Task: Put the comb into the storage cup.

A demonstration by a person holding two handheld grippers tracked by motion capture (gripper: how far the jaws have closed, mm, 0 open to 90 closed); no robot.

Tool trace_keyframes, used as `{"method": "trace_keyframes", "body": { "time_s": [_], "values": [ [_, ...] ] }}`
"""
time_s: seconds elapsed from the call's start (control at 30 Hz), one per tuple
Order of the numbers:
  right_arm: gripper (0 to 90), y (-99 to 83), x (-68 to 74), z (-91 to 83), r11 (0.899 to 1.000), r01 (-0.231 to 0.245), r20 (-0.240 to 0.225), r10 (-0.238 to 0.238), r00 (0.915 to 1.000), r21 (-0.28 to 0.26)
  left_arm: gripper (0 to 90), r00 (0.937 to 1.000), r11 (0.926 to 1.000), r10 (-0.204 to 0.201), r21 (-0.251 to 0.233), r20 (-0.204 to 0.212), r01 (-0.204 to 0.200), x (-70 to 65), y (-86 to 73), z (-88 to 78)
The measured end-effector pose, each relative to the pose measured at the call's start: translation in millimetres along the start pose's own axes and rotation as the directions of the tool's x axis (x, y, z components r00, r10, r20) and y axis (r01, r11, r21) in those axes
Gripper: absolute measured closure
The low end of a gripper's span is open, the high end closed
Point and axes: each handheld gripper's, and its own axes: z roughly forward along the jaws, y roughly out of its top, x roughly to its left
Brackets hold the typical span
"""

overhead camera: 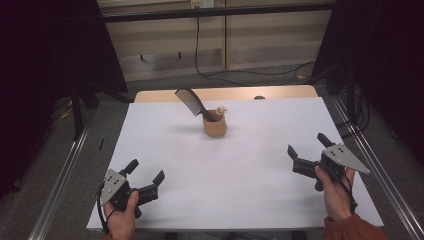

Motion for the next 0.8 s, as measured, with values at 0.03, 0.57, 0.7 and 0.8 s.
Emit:
{"method": "trace_keyframes", "body": {
  "time_s": [0.03,0.57,0.7,0.8],
  "values": [
    [0.0,-0.8,-0.9,-2.4,1.000,0.010,0.006,-0.010,0.9999,0.003,2.2,1.0000,1.0000,-0.002,-0.004,0.002,0.002,-0.6,0.1,0.1],
    [0.0,-14.8,-1.6,-28.8,1.000,0.007,0.027,-0.006,0.9996,-0.011,2.2,1.0000,1.0000,0.001,-0.007,-0.003,-0.001,-4.0,-0.4,-2.3],
    [0.0,-19.9,-1.6,-34.7,1.000,0.016,0.025,-0.016,0.9996,-0.006,2.3,0.9998,1.0000,-0.002,-0.003,-0.021,0.002,-2.6,-0.9,-3.5],
    [0.0,-22.8,-2.0,-38.8,1.000,0.031,0.028,-0.031,0.9991,0.004,2.3,0.9984,0.9999,-0.012,0.007,-0.055,0.012,-3.2,-1.3,-2.3]
  ]
}}
